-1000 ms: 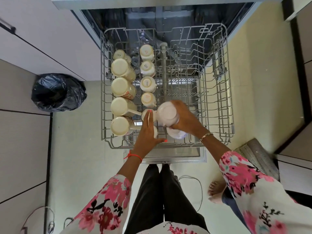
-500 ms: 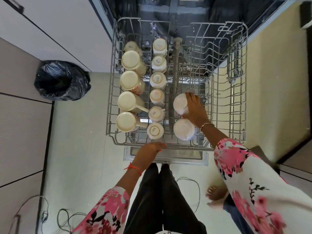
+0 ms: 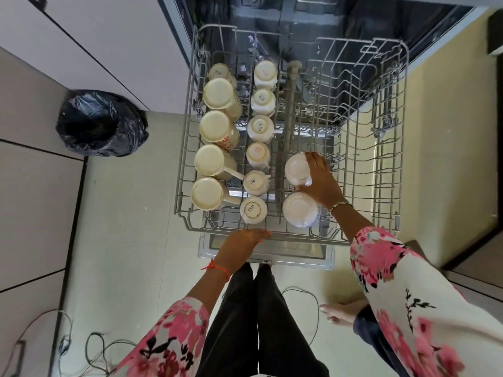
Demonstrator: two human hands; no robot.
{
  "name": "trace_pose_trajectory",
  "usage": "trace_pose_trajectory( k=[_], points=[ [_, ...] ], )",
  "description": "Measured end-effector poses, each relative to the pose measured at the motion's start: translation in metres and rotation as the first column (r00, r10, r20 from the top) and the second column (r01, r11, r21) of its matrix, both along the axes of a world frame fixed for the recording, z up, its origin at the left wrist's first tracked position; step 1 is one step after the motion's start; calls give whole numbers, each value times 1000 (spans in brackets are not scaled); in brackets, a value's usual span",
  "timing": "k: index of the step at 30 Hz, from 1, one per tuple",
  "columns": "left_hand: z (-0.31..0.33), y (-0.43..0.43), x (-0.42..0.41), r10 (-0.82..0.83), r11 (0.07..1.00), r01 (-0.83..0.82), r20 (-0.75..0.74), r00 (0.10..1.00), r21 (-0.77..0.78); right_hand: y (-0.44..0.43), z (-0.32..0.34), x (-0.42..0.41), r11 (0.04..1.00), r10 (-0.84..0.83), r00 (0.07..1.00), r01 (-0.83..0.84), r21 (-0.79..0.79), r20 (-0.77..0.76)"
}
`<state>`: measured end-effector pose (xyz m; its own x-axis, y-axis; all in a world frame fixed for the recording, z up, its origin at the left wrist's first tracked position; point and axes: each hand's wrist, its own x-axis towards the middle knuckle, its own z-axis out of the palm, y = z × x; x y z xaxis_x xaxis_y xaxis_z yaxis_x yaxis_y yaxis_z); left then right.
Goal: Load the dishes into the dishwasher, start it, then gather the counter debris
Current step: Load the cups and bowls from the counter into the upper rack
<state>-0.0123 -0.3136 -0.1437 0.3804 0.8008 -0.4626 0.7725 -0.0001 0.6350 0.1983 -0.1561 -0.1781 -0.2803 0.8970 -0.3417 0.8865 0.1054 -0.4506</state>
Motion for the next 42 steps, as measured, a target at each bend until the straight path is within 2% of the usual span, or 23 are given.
trace_pose_trajectory(
  k=[12, 22, 32, 39, 42],
  points=[
    [-5, -3, -1, -12, 1000, 12, -12, 1000, 10, 3, -4, 3, 997, -62, 993, 57, -54, -97],
    [-7, -4, -1, -6, 999, 6, 2, 1000, 41, 0, -7, 3, 998, -61, 988, 63, 7, -139],
    [-9, -4, -2, -12, 998, 11, 2, 1000, 63, 1, -9, -7, 993, -110, 987, 105, -51, -115],
    [-9, -3, -2, -1, 997, 1, 11, 1000, 75, -4, -7, -14, 990, -139, 990, 140, 19, -38],
    [-7, -3, -2, -3, 997, 1, 20, 1000, 82, -3, -8, -12, 991, -133, 991, 133, -14, -18]
  ],
)
